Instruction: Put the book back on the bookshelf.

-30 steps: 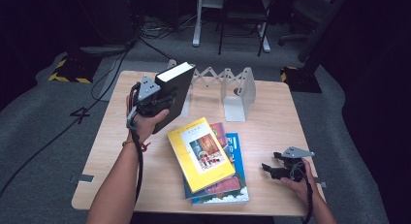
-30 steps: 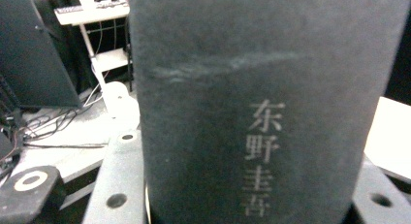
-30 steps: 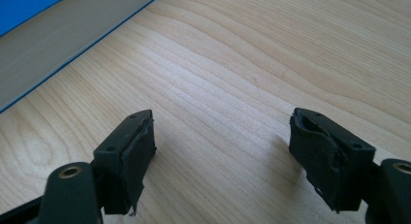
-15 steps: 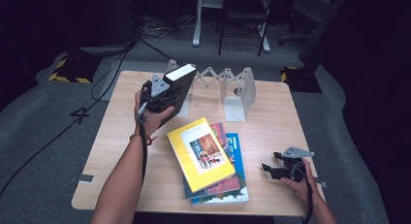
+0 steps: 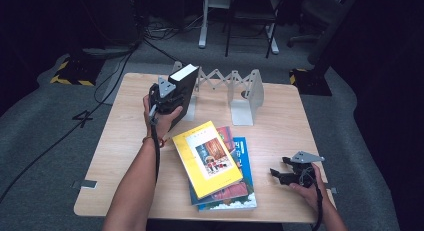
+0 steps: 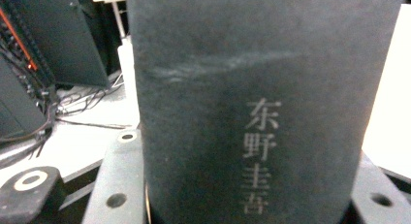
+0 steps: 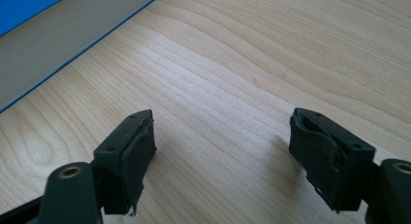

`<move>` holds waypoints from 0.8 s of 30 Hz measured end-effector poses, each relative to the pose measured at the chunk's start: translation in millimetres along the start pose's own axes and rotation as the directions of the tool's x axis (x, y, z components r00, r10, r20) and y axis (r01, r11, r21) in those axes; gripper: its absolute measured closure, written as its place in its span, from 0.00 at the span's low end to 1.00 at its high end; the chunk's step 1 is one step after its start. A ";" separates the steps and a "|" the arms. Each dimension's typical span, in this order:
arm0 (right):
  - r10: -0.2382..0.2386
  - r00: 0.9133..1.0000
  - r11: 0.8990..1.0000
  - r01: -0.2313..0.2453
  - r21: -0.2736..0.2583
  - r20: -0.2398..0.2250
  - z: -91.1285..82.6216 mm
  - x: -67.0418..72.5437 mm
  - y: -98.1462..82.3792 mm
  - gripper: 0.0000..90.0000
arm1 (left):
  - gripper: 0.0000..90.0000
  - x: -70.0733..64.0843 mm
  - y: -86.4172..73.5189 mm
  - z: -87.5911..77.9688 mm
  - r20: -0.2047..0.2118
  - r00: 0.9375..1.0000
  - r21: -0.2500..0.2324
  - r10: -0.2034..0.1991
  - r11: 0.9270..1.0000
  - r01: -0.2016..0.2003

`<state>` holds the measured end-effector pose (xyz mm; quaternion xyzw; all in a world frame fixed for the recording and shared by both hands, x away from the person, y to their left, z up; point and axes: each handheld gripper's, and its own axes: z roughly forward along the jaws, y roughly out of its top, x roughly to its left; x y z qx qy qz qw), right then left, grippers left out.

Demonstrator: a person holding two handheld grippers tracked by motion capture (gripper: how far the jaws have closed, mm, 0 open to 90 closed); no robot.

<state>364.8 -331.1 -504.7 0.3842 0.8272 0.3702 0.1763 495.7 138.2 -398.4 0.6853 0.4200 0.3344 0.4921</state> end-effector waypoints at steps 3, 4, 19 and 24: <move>0.000 1.000 1.000 0.000 0.000 0.000 0.0 0.0 0.0 0.27 | 0.59 0.3 -3.3 0.3 -0.024 0.999 -0.020 -0.022 1.000 0.021; 0.000 1.000 1.000 0.000 0.000 0.000 0.0 0.1 0.0 0.27 | 0.59 0.8 -4.0 0.3 -0.025 0.999 -0.023 -0.030 0.999 0.030; 0.000 1.000 1.000 0.000 0.000 0.001 -0.1 0.2 0.0 0.27 | 0.58 6.3 -21.8 -17.4 -0.020 0.996 -0.040 -0.086 0.996 0.085; 0.000 1.000 1.000 0.000 0.000 0.001 -0.1 0.2 0.0 0.27 | 0.58 5.8 -32.5 -26.0 -0.020 0.995 -0.057 -0.101 0.993 0.100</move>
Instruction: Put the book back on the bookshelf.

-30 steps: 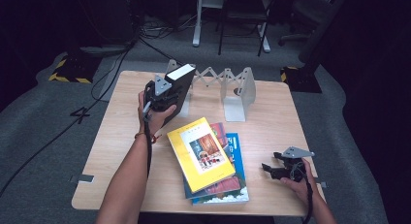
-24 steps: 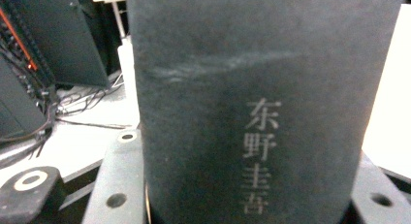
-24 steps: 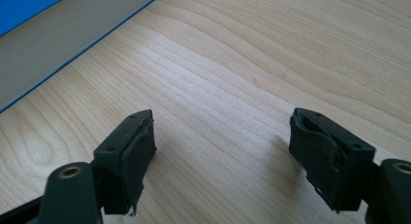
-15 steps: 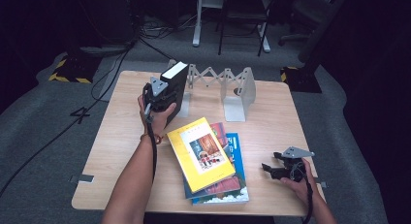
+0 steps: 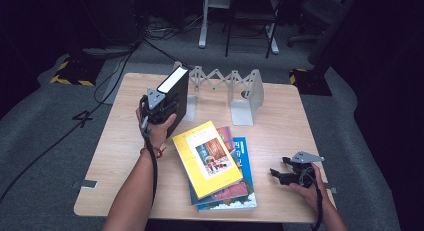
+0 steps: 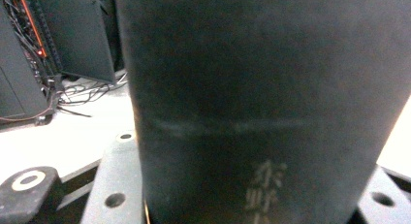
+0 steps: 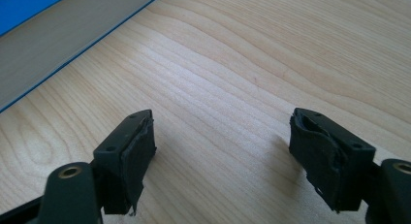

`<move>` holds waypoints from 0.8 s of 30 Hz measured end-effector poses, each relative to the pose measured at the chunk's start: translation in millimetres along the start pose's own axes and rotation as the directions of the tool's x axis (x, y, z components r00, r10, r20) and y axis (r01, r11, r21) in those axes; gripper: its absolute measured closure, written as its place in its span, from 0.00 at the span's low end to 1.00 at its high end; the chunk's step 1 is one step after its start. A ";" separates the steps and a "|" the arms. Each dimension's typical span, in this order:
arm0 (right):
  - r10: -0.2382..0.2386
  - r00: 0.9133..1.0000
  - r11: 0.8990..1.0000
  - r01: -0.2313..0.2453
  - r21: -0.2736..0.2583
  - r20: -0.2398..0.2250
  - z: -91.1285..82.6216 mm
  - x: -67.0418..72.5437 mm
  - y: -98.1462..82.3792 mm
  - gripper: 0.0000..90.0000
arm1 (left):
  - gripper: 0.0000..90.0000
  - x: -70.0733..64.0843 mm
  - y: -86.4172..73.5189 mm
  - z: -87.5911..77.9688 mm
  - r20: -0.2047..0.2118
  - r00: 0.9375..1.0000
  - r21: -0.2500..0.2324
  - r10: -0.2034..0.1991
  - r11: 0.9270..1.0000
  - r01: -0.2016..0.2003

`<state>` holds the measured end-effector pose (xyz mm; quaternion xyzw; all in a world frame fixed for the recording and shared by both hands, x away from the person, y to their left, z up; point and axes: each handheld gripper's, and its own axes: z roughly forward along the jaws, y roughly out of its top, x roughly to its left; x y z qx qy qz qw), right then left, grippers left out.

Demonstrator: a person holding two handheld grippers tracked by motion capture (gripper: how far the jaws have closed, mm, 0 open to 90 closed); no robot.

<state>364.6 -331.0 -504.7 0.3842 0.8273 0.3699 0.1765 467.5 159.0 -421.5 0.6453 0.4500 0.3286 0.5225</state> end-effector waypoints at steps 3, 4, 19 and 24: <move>0.000 1.000 1.000 0.000 0.000 0.000 0.0 0.0 0.0 0.27 | 0.58 2.9 -5.0 -4.5 -0.003 1.000 -0.008 -0.014 1.000 0.014; 0.000 1.000 1.000 0.000 0.000 0.000 0.0 0.0 0.0 0.27 | 0.58 3.0 -6.6 -5.6 -0.001 1.000 -0.010 -0.016 1.000 0.016; 0.000 1.000 1.000 0.000 0.002 0.000 -0.1 0.3 0.0 0.27 | 0.54 3.0 -20.0 -12.9 0.003 1.000 0.002 -0.021 1.000 0.021; 0.001 1.000 1.000 -0.001 0.001 0.001 -0.1 0.5 -0.1 0.27 | 0.54 2.5 -24.0 -13.7 0.001 1.000 0.023 -0.017 1.000 0.017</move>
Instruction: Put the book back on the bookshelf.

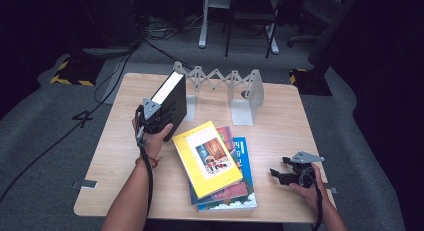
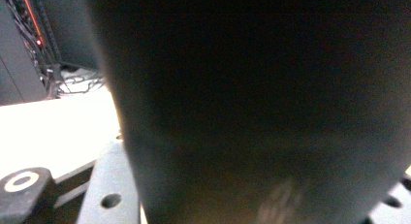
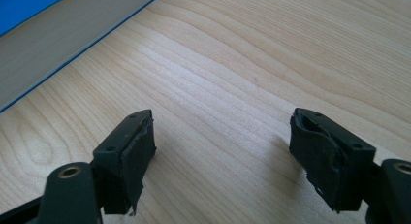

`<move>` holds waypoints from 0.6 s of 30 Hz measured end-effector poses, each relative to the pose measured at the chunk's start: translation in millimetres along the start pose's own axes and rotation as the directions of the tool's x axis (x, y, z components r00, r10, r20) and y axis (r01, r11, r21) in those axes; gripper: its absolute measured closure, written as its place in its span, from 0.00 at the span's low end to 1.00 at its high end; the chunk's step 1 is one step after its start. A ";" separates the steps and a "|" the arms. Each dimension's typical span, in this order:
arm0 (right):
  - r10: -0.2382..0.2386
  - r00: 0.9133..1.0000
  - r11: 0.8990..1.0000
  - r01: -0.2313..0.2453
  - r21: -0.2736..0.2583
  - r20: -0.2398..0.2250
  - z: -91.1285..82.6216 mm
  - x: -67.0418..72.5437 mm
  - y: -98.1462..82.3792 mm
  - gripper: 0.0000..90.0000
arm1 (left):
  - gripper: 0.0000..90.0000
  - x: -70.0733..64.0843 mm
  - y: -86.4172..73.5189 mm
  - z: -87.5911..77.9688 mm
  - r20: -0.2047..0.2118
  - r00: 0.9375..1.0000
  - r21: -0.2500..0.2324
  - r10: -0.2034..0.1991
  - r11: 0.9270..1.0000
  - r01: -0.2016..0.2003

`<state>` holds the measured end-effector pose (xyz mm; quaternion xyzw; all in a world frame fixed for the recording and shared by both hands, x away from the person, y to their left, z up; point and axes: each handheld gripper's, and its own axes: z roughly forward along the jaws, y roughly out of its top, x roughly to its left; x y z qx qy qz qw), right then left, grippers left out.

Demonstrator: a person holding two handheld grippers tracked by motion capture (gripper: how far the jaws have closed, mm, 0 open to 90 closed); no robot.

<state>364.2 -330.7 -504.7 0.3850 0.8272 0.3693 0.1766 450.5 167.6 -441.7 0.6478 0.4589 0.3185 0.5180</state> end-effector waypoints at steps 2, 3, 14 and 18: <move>-0.001 1.000 1.000 0.001 -0.002 0.001 0.0 0.1 -0.1 0.27 | 0.52 0.3 -4.0 0.3 -0.004 1.000 0.014 -0.012 1.000 0.012; -0.001 1.000 1.000 0.001 -0.002 0.001 0.0 0.1 -0.1 0.27 | 0.50 0.8 -6.5 0.6 -0.004 1.000 0.020 -0.015 1.000 0.015; -0.002 1.000 1.000 0.002 -0.001 0.001 -0.1 0.2 -0.2 0.27 | 0.52 4.5 -32.7 5.3 0.014 0.998 0.098 -0.065 0.993 0.063; -0.002 1.000 1.000 0.002 -0.001 0.001 -0.1 0.2 -0.1 0.27 | 0.55 0.6 -33.5 6.5 -0.004 0.998 0.103 -0.061 0.993 0.061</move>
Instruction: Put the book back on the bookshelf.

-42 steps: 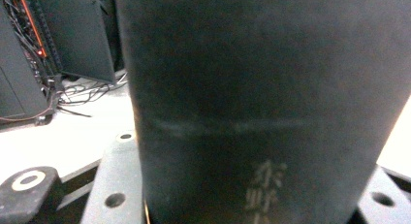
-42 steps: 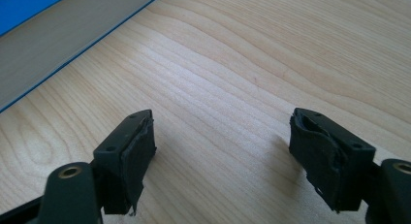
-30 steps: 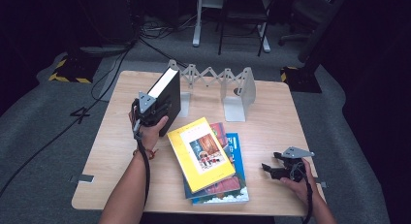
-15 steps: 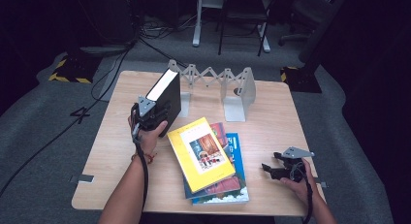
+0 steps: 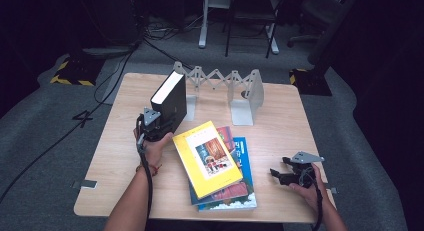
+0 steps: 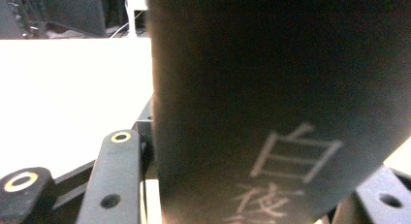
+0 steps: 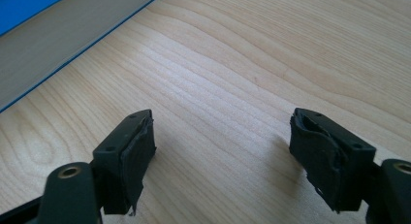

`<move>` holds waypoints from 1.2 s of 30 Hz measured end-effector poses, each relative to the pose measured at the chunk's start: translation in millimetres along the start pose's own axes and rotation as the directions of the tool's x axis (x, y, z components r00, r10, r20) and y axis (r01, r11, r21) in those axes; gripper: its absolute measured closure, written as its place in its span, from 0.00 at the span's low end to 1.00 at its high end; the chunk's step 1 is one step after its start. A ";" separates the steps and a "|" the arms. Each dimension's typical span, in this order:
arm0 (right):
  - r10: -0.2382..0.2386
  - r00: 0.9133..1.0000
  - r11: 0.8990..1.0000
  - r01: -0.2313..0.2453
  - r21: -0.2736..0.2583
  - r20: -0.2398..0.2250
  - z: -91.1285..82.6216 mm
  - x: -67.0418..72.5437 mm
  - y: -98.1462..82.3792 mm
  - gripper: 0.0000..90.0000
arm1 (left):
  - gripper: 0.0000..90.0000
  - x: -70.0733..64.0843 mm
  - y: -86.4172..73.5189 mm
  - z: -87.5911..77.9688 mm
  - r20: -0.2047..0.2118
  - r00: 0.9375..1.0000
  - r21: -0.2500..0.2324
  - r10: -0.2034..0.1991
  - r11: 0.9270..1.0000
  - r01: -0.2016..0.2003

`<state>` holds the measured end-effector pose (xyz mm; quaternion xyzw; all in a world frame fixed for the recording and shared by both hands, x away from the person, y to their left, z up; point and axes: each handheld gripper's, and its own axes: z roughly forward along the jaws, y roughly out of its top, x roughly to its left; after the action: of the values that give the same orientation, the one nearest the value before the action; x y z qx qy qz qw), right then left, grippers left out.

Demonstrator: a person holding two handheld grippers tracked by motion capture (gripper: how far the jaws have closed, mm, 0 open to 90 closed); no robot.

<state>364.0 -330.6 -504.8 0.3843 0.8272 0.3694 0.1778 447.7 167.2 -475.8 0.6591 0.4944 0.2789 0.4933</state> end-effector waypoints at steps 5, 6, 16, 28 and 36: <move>0.001 1.000 1.000 -0.001 0.000 0.000 0.0 0.0 0.1 0.27 | 0.58 -8.5 3.1 5.3 -0.044 0.999 -0.003 0.019 1.000 -0.019; 0.001 1.000 1.000 -0.001 0.000 0.000 0.0 0.0 0.1 0.27 | 0.58 -9.9 4.5 7.5 -0.054 0.998 0.000 0.016 1.000 -0.016; 0.000 1.000 1.000 0.000 0.000 0.001 0.0 0.2 0.0 0.27 | 0.58 -19.1 13.5 25.7 -0.106 0.994 0.003 -0.027 1.000 0.027; -0.001 1.000 1.000 0.001 0.000 0.000 -0.2 0.4 -0.2 0.27 | 0.58 -18.4 22.6 37.0 -0.129 0.992 0.021 -0.004 1.000 0.007; 0.000 1.000 1.000 0.000 0.000 0.003 -0.4 0.8 -0.4 0.27 | 0.55 -19.7 20.9 34.8 -0.123 0.992 0.027 0.004 1.000 -0.001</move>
<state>363.0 -330.4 -504.8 0.3848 0.8269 0.3690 0.1790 478.2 135.4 -466.5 0.6477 0.5269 0.3130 0.4527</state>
